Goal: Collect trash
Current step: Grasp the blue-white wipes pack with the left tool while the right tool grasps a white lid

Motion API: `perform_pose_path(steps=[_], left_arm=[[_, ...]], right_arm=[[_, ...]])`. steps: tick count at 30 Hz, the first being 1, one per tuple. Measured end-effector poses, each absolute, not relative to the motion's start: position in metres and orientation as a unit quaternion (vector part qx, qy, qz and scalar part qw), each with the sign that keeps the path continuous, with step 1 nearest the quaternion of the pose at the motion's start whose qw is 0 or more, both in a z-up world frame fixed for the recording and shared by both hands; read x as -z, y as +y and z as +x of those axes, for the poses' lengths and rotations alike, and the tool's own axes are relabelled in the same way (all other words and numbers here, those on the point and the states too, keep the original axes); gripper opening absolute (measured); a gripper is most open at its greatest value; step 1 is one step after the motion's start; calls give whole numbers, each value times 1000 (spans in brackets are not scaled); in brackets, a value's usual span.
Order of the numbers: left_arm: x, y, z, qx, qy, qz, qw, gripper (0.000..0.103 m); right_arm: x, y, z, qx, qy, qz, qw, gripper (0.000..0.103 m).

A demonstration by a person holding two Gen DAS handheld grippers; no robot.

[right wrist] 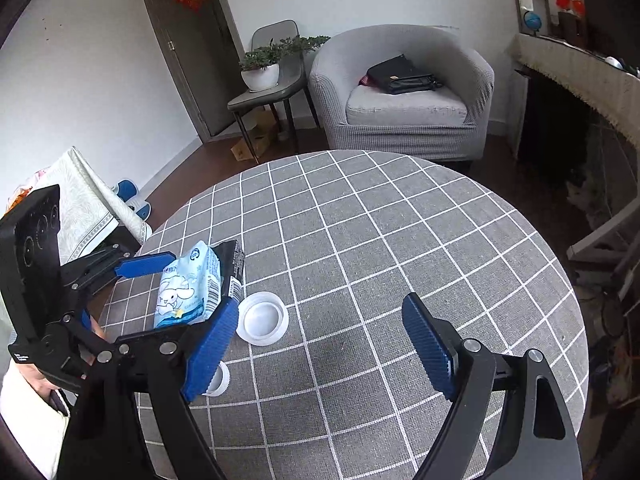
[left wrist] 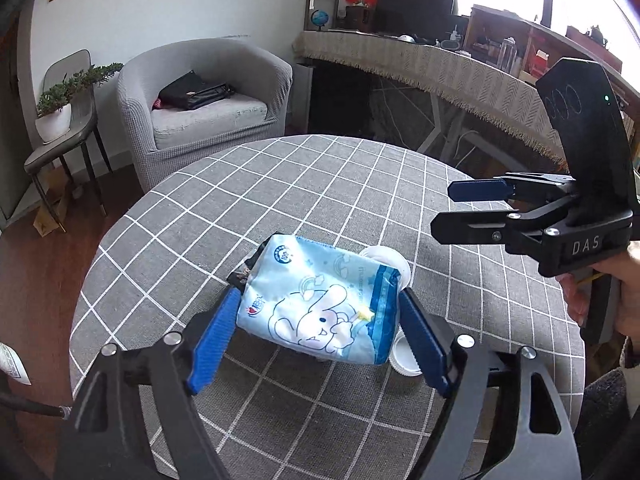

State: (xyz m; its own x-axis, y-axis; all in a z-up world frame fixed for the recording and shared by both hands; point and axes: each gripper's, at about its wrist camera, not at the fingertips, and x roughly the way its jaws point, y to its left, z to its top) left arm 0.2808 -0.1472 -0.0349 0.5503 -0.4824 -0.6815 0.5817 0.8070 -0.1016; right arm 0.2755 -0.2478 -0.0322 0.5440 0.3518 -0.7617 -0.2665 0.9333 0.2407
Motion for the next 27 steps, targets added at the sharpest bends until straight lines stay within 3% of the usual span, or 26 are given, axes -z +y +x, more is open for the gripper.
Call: perform_pose_path(steps=[5, 12, 27], left_arm=[[31, -139, 280, 293, 359, 51, 884, 74], [12, -113, 277, 286, 338, -2, 897, 74], [3, -96, 259, 280, 338, -9, 898, 74]], right_arm=[[31, -234, 277, -183, 449, 24, 874, 81], [39, -212, 273, -196, 464, -16, 864, 73], [57, -184, 275, -191, 483, -50, 853, 56]])
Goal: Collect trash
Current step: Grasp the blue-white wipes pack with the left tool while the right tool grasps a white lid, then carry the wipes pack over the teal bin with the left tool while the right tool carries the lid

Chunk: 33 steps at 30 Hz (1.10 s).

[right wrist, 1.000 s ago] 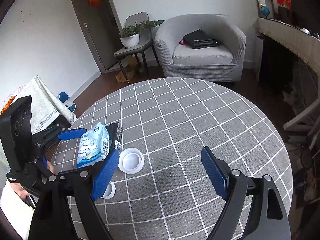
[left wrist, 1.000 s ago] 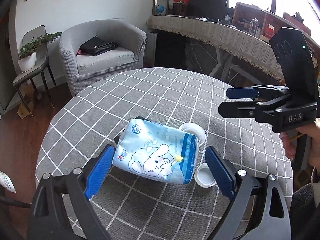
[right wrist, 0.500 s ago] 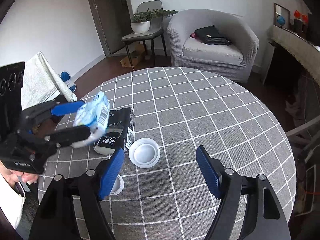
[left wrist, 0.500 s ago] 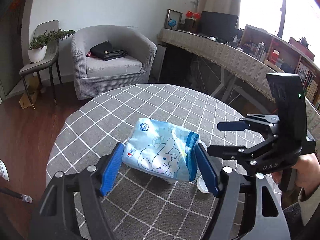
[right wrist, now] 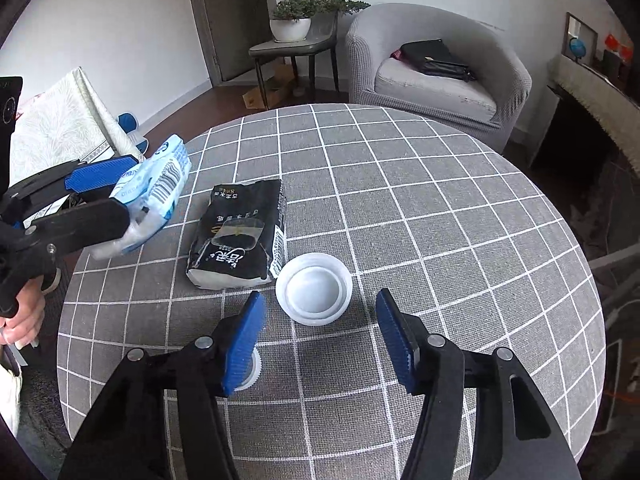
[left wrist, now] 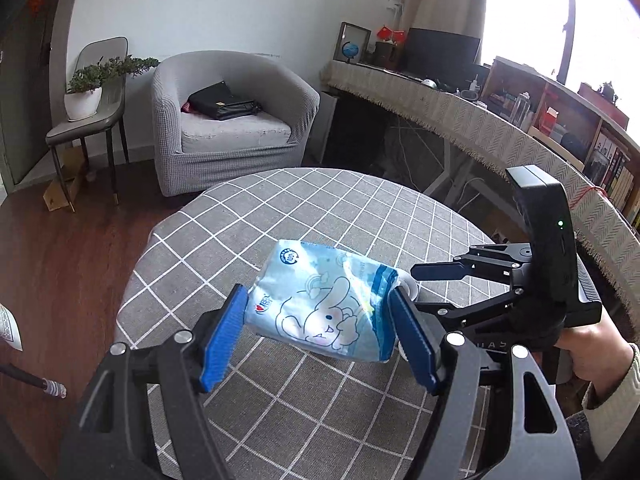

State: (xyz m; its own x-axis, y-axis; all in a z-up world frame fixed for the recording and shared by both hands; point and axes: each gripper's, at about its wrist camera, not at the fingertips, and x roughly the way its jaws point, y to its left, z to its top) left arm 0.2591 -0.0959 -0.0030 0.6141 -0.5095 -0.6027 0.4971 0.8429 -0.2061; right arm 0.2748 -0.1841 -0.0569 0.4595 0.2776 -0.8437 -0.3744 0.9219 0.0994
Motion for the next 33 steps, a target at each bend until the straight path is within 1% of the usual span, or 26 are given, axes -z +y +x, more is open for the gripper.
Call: perform_pose_path(steps=[2, 5, 6, 11, 19, 28, 33], left_arm=[[0, -93, 255, 277, 336, -9, 900, 74], [-2, -88, 249, 272, 331, -11, 904, 74], [-3, -86, 247, 269, 331, -11, 904, 74], [-4, -81, 234, 257, 328, 0, 909, 74], [-2, -57, 211, 234, 329, -6, 915, 74], [-6, -13, 173, 195, 322, -18, 926, 74], [1, 16, 154, 170, 328, -22, 929, 74]], right_arm=[[60, -181, 277, -183, 480, -56, 856, 54], [59, -179, 278, -167, 479, -63, 859, 45], [59, -179, 277, -163, 480, -61, 860, 40], [57, -181, 270, -137, 474, -52, 868, 40], [35, -180, 246, -117, 434, -19, 893, 40], [30, -142, 209, -142, 423, -2, 895, 40], [28, -117, 189, -158, 420, 9, 893, 40]])
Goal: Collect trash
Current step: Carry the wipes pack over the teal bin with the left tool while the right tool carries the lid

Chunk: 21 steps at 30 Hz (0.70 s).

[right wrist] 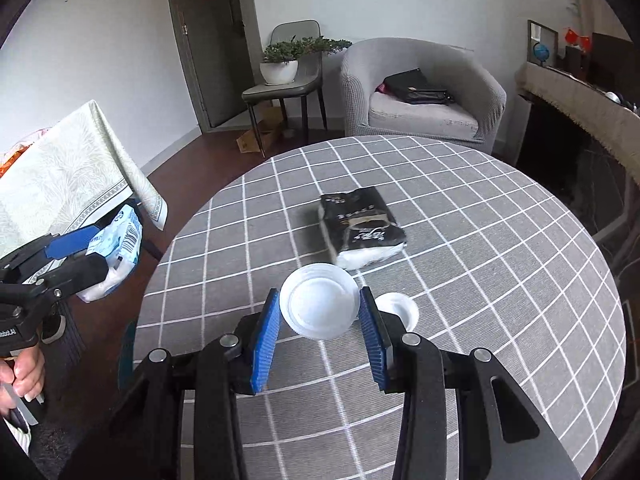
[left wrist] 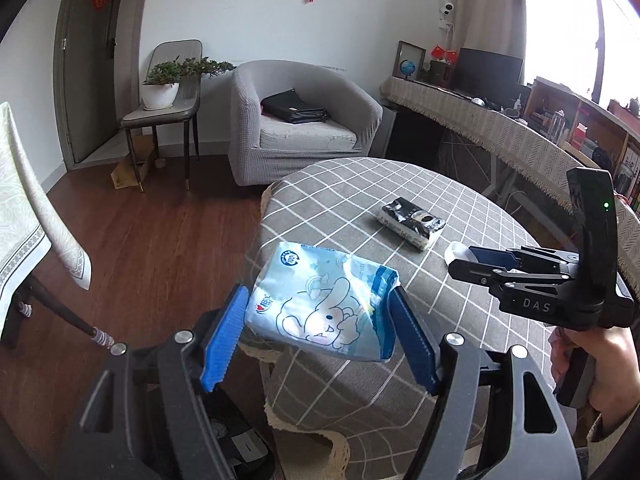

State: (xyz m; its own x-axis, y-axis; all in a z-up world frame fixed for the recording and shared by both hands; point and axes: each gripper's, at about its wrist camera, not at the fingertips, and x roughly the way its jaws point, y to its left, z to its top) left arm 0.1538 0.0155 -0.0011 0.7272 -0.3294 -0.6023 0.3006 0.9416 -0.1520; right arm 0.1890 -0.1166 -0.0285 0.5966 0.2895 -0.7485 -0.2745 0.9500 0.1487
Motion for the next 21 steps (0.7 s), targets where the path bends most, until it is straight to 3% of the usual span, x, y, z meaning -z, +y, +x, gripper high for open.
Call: perform_pose_path(steps=[21], left_arm=[[79, 146, 117, 39, 421, -38, 905, 74]], right_arm=[[29, 28, 151, -257, 420, 17, 870, 40]])
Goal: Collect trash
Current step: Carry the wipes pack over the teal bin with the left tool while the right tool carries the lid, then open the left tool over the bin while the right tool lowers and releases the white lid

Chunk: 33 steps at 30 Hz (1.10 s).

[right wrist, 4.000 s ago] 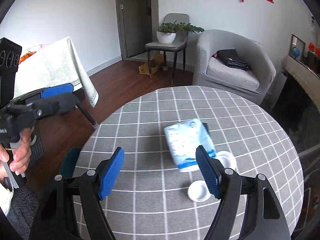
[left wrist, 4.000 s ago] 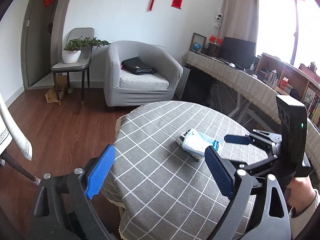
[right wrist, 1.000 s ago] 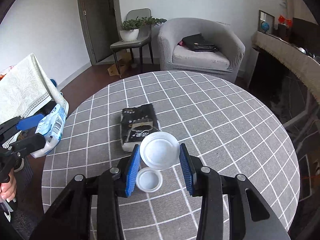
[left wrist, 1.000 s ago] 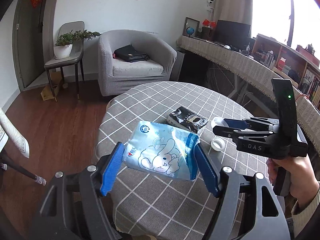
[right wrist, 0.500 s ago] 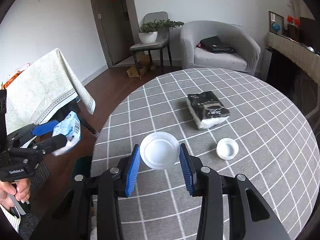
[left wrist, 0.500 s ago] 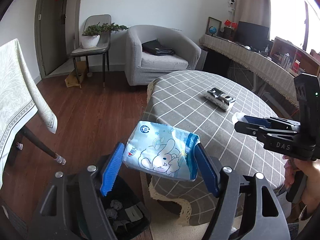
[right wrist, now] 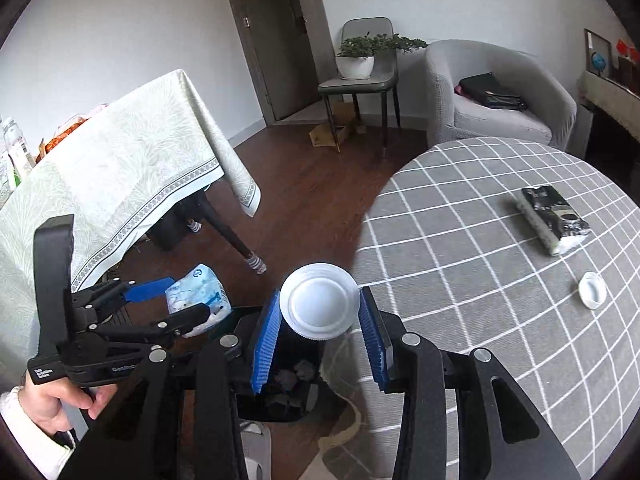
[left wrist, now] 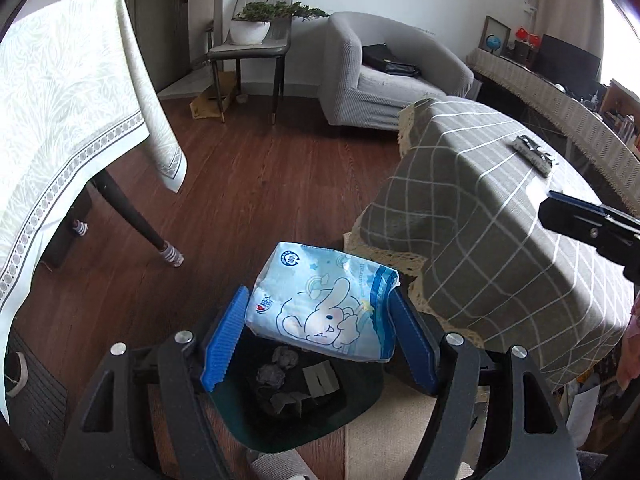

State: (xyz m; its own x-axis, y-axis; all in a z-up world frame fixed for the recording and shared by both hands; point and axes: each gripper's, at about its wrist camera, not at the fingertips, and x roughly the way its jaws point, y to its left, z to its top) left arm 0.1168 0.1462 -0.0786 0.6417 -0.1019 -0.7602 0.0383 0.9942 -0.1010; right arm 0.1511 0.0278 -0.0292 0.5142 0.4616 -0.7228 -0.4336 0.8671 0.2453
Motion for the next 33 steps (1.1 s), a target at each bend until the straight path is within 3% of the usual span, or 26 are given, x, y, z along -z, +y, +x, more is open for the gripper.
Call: perform_pose_path(steps=[12, 27, 33], left_arm=[[144, 202, 124, 9, 514, -84, 854, 74], [159, 223, 127, 10, 539, -115, 834, 85], [151, 230, 125, 1, 522, -121, 844, 85]], right_arm=[[58, 88, 155, -287, 454, 1, 844, 40], [90, 122, 165, -292, 487, -14, 823, 40], [110, 136, 171, -292, 507, -21, 811, 40]])
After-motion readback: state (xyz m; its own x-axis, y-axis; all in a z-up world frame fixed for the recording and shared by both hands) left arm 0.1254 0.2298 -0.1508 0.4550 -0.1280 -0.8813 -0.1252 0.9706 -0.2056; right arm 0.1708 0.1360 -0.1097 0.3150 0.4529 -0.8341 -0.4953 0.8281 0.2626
